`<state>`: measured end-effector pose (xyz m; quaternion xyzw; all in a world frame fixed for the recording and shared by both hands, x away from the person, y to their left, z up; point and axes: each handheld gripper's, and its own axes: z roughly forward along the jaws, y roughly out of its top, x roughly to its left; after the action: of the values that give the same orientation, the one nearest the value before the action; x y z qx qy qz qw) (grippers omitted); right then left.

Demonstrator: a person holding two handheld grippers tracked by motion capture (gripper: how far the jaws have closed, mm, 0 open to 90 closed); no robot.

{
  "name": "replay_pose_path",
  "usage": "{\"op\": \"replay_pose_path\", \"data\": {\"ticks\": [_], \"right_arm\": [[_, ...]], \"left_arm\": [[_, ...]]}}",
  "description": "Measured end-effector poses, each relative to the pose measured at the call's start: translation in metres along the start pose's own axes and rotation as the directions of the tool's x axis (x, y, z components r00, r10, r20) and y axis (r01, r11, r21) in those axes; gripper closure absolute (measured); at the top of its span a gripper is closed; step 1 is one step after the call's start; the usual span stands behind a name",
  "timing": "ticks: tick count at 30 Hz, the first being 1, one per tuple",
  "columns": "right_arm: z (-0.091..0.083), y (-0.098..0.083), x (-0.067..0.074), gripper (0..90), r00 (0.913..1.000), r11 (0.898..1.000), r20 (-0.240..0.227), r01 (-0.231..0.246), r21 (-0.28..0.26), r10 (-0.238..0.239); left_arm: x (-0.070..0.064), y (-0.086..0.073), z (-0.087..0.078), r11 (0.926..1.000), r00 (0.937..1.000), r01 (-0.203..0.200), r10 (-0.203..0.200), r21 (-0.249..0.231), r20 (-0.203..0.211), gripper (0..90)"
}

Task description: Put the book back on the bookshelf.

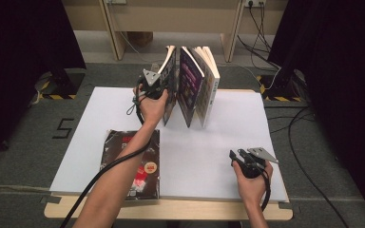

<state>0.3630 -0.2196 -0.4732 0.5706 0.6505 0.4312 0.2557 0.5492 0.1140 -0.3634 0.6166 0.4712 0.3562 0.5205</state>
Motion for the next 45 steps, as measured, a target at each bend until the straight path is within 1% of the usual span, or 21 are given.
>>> {"op": "replay_pose_path", "data": {"ticks": [2,6,9,11,13,14,15,18,24,26,27,32,33,34,35,37,39,41,42,44,45], "right_arm": [[0.000,0.000,0.000,55.3,1.0000,1.000,0.000,0.001,0.000,-0.001],[0.000,0.000,0.001,55.3,1.0000,1.000,0.000,-0.002,0.004,0.002],[0.000,0.000,0.001,55.3,1.0000,1.000,-0.001,-0.004,0.005,0.004],[0.000,-0.001,0.001,55.3,1.0000,1.000,0.000,-0.006,0.005,0.006],[0.000,-0.001,0.001,55.3,1.0000,1.000,0.000,-0.005,0.004,0.005],[0.000,0.000,0.001,55.3,1.0000,1.000,0.000,-0.006,0.005,0.006],[0.000,0.000,0.000,55.3,1.0000,1.000,0.000,0.000,0.003,0.000],[-0.001,0.000,0.000,55.2,1.0000,1.000,0.000,-0.004,0.005,0.004],[-0.001,0.000,-0.001,55.1,0.9999,1.000,-0.002,-0.015,0.006,0.015],[-0.002,0.000,0.001,55.1,0.9998,1.000,-0.003,-0.021,0.006,0.021],[-0.002,0.000,0.000,55.2,1.0000,1.000,-0.002,-0.009,0.002,0.009],[-0.002,0.000,0.000,55.2,1.0000,1.000,-0.002,-0.005,0.003,0.005],[-0.002,0.000,0.000,55.1,0.9999,1.000,-0.003,-0.010,0.005,0.010],[-0.002,0.000,0.000,55.1,1.0000,1.000,-0.002,-0.008,0.006,0.008],[-0.002,0.000,0.001,55.2,1.0000,1.000,-0.002,-0.008,0.006,0.008],[-0.001,0.000,0.001,55.1,1.0000,1.000,-0.004,-0.004,0.005,0.004],[-0.001,0.000,0.001,55.2,0.9999,1.000,-0.006,-0.011,0.007,0.011],[0.000,-0.001,0.001,55.2,0.9999,1.000,-0.007,-0.008,0.009,0.008],[0.000,-0.001,0.001,55.1,0.9999,1.000,-0.008,-0.007,0.008,0.007],[-0.001,-0.001,0.002,55.2,0.9999,1.000,-0.005,-0.012,0.009,0.012],[-0.001,-0.001,0.002,55.1,0.9999,1.000,-0.005,-0.012,0.009,0.013]], "left_arm": [[0.000,0.000,0.000,1.0000,1.0000,0.000,0.000,0.001,-0.004,82.2],[-0.001,0.001,0.000,1.0000,1.0000,0.003,-0.003,0.009,0.005,81.8],[-0.002,0.001,0.000,0.9997,0.9997,0.018,-0.018,0.014,0.017,81.0],[-0.003,0.002,0.000,0.9995,0.9992,0.022,-0.023,0.024,0.033,79.7],[-0.005,0.002,0.001,0.9983,0.9983,0.030,-0.033,0.049,0.049,77.4],[-0.005,0.002,0.001,0.9972,0.9969,0.043,-0.047,0.062,0.064,76.1],[-0.005,0.003,0.000,0.9966,0.9965,0.046,-0.050,0.068,0.067,75.8],[-0.006,0.005,0.000,0.9938,0.9956,0.053,-0.060,0.098,0.072,77.0],[-0.008,0.005,-0.004,0.9891,0.9942,0.081,-0.089,0.123,0.059,78.1],[-0.006,0.006,-0.004,0.9877,0.9934,0.091,-0.099,0.127,0.058,78.1],[-0.006,0.005,-0.005,0.9872,0.9929,0.097,-0.105,0.126,0.057,78.1],[0.000,0.006,-0.008,0.9835,0.9923,0.108,-0.116,0.145,0.045,78.0],[0.001,0.005,-0.009,0.9819,0.9921,0.112,-0.119,0.153,0.039,78.1],[0.002,0.004,-0.008,0.9778,0.9914,0.115,-0.124,0.175,0.042,77.9],[0.003,0.003,-0.008,0.9763,0.9901,0.124,-0.133,0.178,0.045,77.5],[0.003,0.003,-0.009,0.9768,0.9914,0.116,-0.125,0.180,0.038,78.2],[0.003,0.005,-0.009,0.9745,0.9904,0.123,-0.133,0.187,0.038,79.4],[0.003,0.006,-0.009,0.9745,0.9922,0.117,-0.123,0.192,0.021,80.6],[0.004,0.006,-0.009,0.9729,0.9911,0.126,-0.132,0.193,0.017,81.4],[0.006,0.008,-0.007,0.9647,0.9846,0.168,-0.174,0.203,0.015,82.0],[0.007,0.009,-0.005,0.9593,0.9797,0.192,-0.200,0.207,0.015,82.1]]}}
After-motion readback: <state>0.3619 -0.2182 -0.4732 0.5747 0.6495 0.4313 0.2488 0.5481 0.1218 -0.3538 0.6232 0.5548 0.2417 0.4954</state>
